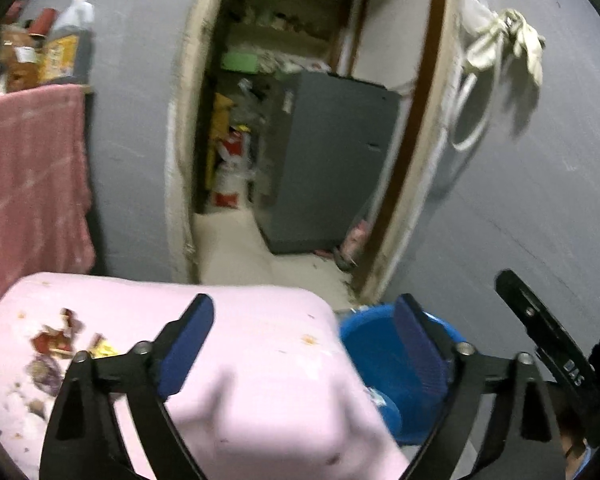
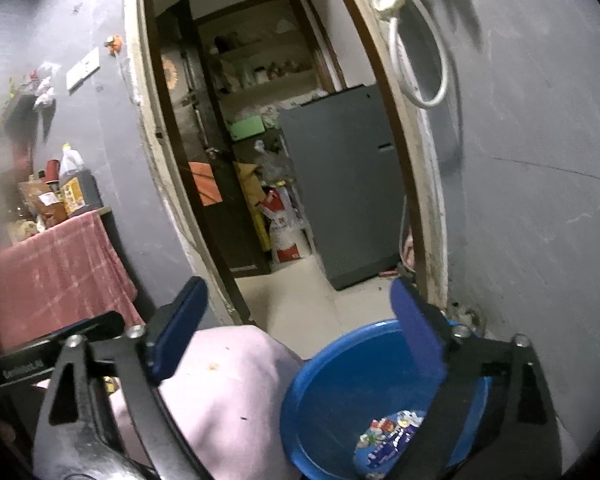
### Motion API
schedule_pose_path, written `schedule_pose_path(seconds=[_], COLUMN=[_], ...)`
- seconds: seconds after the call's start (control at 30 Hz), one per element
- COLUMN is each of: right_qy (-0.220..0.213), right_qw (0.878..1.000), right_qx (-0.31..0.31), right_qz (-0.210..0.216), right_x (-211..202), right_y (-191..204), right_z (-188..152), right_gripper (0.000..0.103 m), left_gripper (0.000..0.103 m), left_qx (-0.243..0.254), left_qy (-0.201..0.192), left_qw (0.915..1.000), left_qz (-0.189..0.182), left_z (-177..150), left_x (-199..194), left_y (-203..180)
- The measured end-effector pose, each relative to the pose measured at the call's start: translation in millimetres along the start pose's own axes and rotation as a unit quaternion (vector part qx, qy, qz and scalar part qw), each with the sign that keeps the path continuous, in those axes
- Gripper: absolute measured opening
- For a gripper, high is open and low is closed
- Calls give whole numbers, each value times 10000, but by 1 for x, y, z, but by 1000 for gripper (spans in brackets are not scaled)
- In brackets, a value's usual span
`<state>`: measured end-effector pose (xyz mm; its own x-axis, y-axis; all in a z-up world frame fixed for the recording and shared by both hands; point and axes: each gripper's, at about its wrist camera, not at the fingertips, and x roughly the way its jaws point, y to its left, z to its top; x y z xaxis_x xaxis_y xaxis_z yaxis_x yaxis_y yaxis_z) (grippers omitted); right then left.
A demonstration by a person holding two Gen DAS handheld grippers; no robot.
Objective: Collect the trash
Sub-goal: 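Move both tools back over the remaining trash on the bed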
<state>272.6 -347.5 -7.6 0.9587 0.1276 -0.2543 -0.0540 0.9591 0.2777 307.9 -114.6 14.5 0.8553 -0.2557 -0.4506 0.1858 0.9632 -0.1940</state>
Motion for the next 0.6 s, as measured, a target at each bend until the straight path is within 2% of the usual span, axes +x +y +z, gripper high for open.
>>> schedule_pose_path(seconds=[0.03,0.3,0.6], right_qy=[-31,-200,-82], right_qw=[10000,9989,9960], right_qx=[-15,-155,-527], right_qz=[32,398,721], right_x=[0,-2,7], right_y=[4,35,82], right_z=[0,-1,-9], right_gripper=[103,103,103], left_gripper=[96,98,99], left_qx=[-18,-233,-52], left_qy=[-53,-427,-728], left_qw=[10000,9975,9910], left_qz=[53,521,1121], left_z=[0,-7,-14], left_x=[-3,-31,-65], left_y=[4,42,78])
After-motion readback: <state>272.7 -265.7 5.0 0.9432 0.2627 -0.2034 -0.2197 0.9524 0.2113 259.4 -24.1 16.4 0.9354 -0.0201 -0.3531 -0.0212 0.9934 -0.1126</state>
